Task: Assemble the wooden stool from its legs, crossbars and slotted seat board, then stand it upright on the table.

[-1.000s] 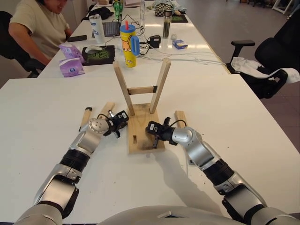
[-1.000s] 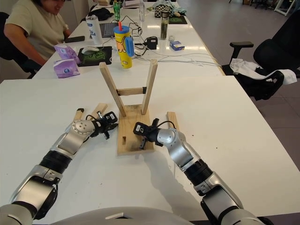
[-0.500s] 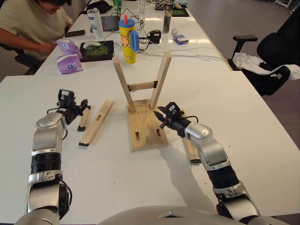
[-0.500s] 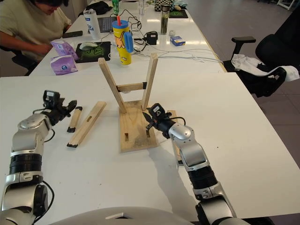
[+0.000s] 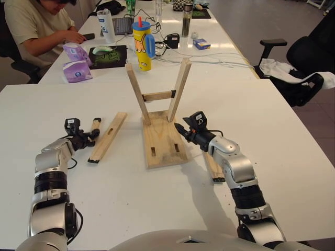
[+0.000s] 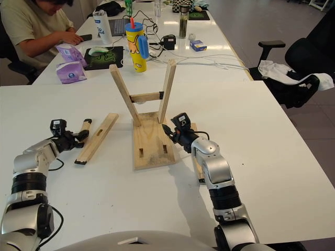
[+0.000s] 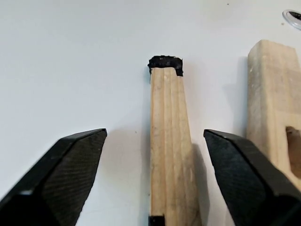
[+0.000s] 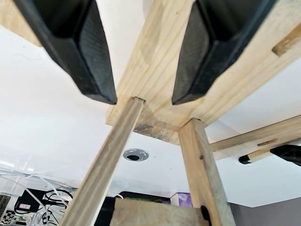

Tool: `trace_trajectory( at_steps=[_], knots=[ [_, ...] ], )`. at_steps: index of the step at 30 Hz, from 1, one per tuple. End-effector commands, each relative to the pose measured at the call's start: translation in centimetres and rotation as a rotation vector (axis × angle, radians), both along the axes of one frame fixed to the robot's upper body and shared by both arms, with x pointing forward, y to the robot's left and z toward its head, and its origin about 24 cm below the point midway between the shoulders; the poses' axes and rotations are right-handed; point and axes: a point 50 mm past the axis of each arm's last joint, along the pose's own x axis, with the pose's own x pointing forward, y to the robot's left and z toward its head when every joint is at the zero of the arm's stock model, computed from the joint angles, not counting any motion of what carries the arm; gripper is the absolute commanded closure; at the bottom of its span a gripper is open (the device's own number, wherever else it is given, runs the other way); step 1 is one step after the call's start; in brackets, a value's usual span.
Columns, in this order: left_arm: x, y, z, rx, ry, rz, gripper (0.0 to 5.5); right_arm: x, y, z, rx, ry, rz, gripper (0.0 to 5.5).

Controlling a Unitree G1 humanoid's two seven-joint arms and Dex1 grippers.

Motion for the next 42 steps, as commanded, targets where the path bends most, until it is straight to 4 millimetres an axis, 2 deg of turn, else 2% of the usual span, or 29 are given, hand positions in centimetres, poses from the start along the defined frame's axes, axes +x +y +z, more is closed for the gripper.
trace_trajectory(
  at_steps=[1, 13, 17, 19, 22, 24, 28, 31, 35, 37, 42],
  knots=[
    [-0.4, 0.0, -0.9, 0.022, 0.046, -0.025, 2.22, 0.4, 0.1, 0.6, -0.012, -0.027, -0.027, 3.31],
    [-0.8, -1.3, -1.4, 0.097, 0.096, -0.174, 4.21, 0.5, -0.7, 1.6, 0.121, -0.047, -0.113, 3.31],
    [-0.3, -0.8, -0.7, 0.118, 0.016, -0.126, 4.21, 0.6, -1.5, 1.9, 0.149, -0.051, -0.127, 3.31],
    [0.6, -0.5, 1.4, 0.140, -0.143, -0.083, 4.21, 0.7, -2.0, 2.1, 0.171, -0.049, -0.141, 3.31],
    [1.7, -0.2, 6.2, 0.173, -0.448, -0.019, 4.21, 0.7, -2.8, 2.8, 0.254, -0.038, -0.147, 3.31],
    [1.9, -0.9, 9.5, 0.194, -0.639, -0.020, 4.21, 0.8, -3.0, 3.6, 0.288, -0.050, -0.133, 3.09],
    [1.7, -4.7, 15.3, 0.286, -0.928, -0.181, 4.21, 1.0, -1.8, 7.2, 0.521, -0.053, -0.041, 2.53],
    [1.3, -8.2, 17.5, 0.353, -1.032, -0.355, 4.21, 0.9, -0.9, 9.8, 0.709, -0.042, 0.047, 2.33],
    [0.5, -12.9, 17.5, 0.351, -1.048, -0.584, 4.21, 0.6, -0.3, 12.1, 0.901, -0.003, 0.139, 2.33],
    [0.3, -14.9, 17.0, 0.264, -1.049, -0.649, 4.21, 0.4, -0.2, 12.8, 0.953, 0.007, 0.173, 2.33],
    [-0.2, -18.4, 15.8, 0.196, -1.034, -0.761, 4.21, 0.1, 0.3, 13.8, 0.993, 0.030, 0.225, 2.33]
  ],
)
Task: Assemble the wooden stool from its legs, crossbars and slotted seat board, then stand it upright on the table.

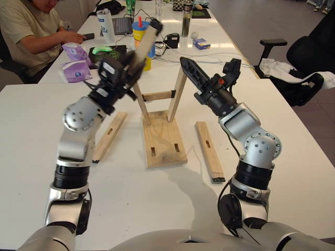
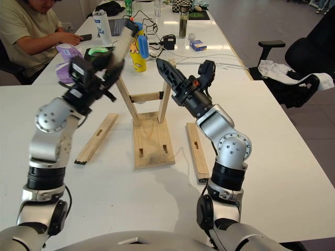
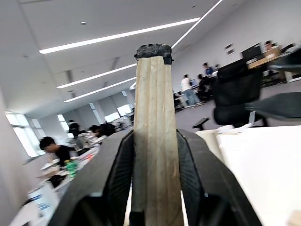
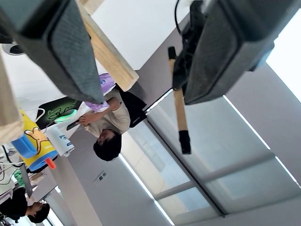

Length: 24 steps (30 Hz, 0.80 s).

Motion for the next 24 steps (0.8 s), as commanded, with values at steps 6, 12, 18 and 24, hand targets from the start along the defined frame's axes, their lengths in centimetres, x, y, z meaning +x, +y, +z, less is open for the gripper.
trace_trajectory(
  at_steps=[6, 12, 18, 24],
  knots=[
    [-1.2, -3.4, -1.4, 0.005, 0.051, -0.133, 4.21, 0.0, 0.6, 1.2, 0.049, 0.012, 0.041, 2.33],
    [-1.2, -3.7, -2.1, 0.022, 0.078, -0.137, 4.21, 0.2, 0.2, 1.5, 0.074, 0.025, 0.026, 3.22],
    [-1.5, -4.0, -2.5, 0.049, 0.084, -0.156, 4.21, 0.3, 0.1, 1.2, 0.056, 0.046, 0.020, 4.16],
    [-1.3, -3.7, -2.5, 0.079, 0.069, -0.139, 4.21, 0.4, 0.1, 0.6, 0.027, 0.068, 0.013, 4.97]
  ],
)
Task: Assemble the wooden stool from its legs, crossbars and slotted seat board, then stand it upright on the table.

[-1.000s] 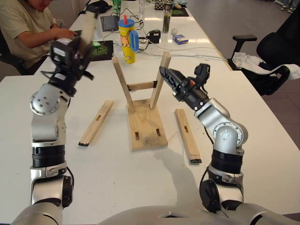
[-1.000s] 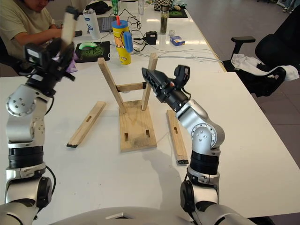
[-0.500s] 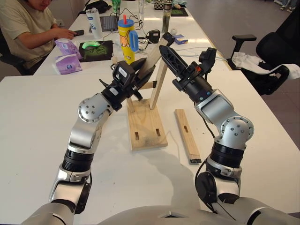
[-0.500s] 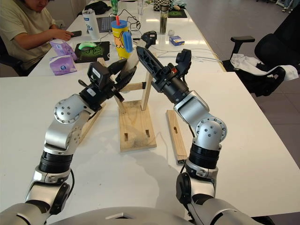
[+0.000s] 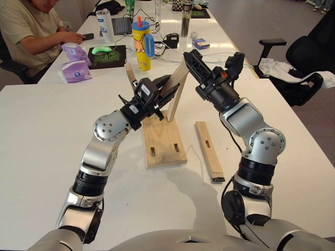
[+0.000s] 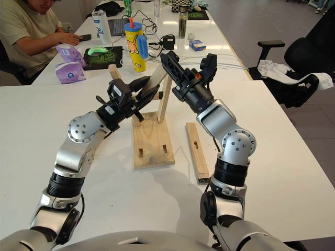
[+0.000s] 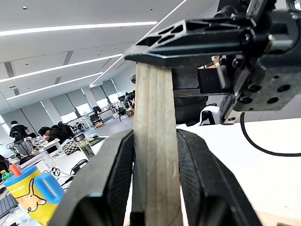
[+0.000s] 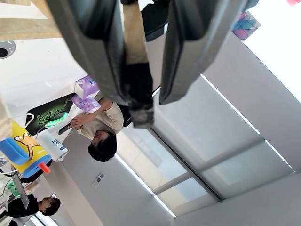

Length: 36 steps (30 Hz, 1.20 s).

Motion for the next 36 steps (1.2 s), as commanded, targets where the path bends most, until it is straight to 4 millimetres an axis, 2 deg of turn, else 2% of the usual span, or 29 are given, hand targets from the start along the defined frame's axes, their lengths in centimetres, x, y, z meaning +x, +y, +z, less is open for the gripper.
trace_trajectory(
  at_steps=[1, 4, 5, 8, 12, 15, 17, 19, 22, 24, 26, 29, 36],
  knots=[
    [0.2, 0.3, -0.4, 0.050, -0.008, 0.025, 4.21, -0.1, 0.2, -0.1, -0.016, 0.004, 0.011, 4.99],
    [0.3, 0.4, -0.7, 0.024, 0.011, 0.039, 4.21, -0.1, 0.2, -0.3, -0.030, 0.010, 0.006, 5.00],
    [0.2, 0.5, -0.6, -0.029, 0.031, 0.030, 3.83, -0.1, 0.2, -0.5, -0.037, 0.014, -0.001, 5.00],
    [-0.2, 0.7, -0.1, -0.135, 0.057, 0.008, 3.42, 0.1, -0.2, -1.0, -0.088, 0.022, -0.056, 5.03],
    [-0.8, 1.3, 1.0, -0.297, 0.085, -0.035, 2.86, 0.8, -2.2, -2.5, -0.232, 0.042, -0.231, 5.03],
    [-0.4, 2.5, 1.7, -0.392, 0.106, -0.012, 2.83, 0.2, -4.4, -3.4, -0.317, 0.039, -0.349, 5.03],
    [-0.1, 3.6, 1.8, -0.425, 0.106, 0.052, 2.83, -1.0, -5.9, -4.4, -0.359, 0.072, -0.435, 5.03],
    [-0.1, 4.4, 1.6, -0.457, 0.107, 0.098, 2.83, -2.5, -6.5, -5.5, -0.369, 0.124, -0.491, 5.03],
    [0.0, 4.7, 1.1, -0.476, 0.124, 0.129, 2.83, -4.5, -6.8, -6.9, -0.453, 0.159, -0.550, 5.03],
    [-0.1, 4.8, 0.8, -0.484, 0.135, 0.146, 2.83, -5.2, -6.6, -7.7, -0.488, 0.174, -0.559, 5.03],
    [-0.2, 5.0, 0.5, -0.486, 0.144, 0.162, 2.83, -5.5, -6.5, -8.2, -0.541, 0.167, -0.589, 5.03],
    [0.1, 4.7, -0.2, -0.436, 0.164, 0.184, 2.83, -5.7, -6.7, -9.6, -0.524, 0.232, -0.628, 5.03],
    [0.3, 4.7, -0.8, -0.407, 0.182, 0.191, 2.83, -6.0, -7.2, -11.5, -0.558, 0.270, -0.673, 5.03]
  ],
)
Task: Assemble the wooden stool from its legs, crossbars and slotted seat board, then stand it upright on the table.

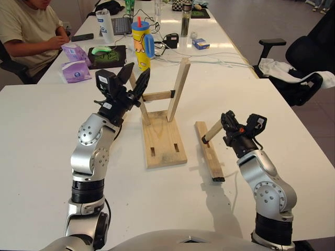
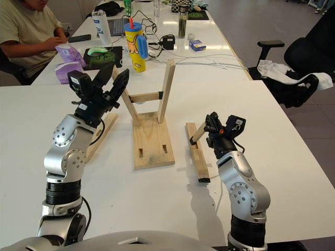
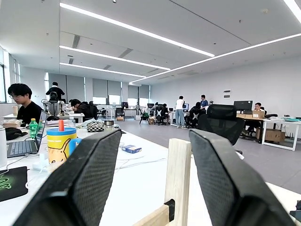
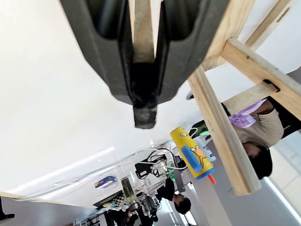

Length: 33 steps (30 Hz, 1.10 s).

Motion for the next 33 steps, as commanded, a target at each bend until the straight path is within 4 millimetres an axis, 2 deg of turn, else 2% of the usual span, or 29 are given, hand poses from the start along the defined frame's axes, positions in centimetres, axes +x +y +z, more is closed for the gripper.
trace_trajectory(
  at_steps=[1, 12, 20, 23, 28, 33],
  knots=[
    [0.1, 0.4, -0.7, 0.031, 0.028, 0.009, 2.83, -0.1, -0.4, -0.8, -0.029, 0.008, -0.026, 5.03],
    [-0.1, 0.1, -1.1, 0.073, 0.037, -0.007, 2.83, 0.5, -0.9, -2.4, -0.082, 0.014, -0.027, 5.04],
    [0.1, 0.4, -1.5, 0.069, 0.050, 0.006, 2.83, 0.8, 0.3, -3.6, -0.243, 0.006, 0.044, 5.04],
    [0.2, 0.4, -1.5, 0.068, 0.049, 0.013, 2.83, 0.4, 1.0, -4.2, -0.317, -0.003, 0.089, 5.04],
    [0.2, 0.7, -1.8, 0.057, 0.058, 0.032, 2.83, -1.5, 0.4, -7.5, -0.373, 0.089, 0.136, 5.04],
    [-0.1, 0.8, -2.1, 0.056, 0.065, 0.044, 2.83, -2.2, 0.2, -8.3, -0.381, 0.104, 0.165, 5.04]
  ],
)
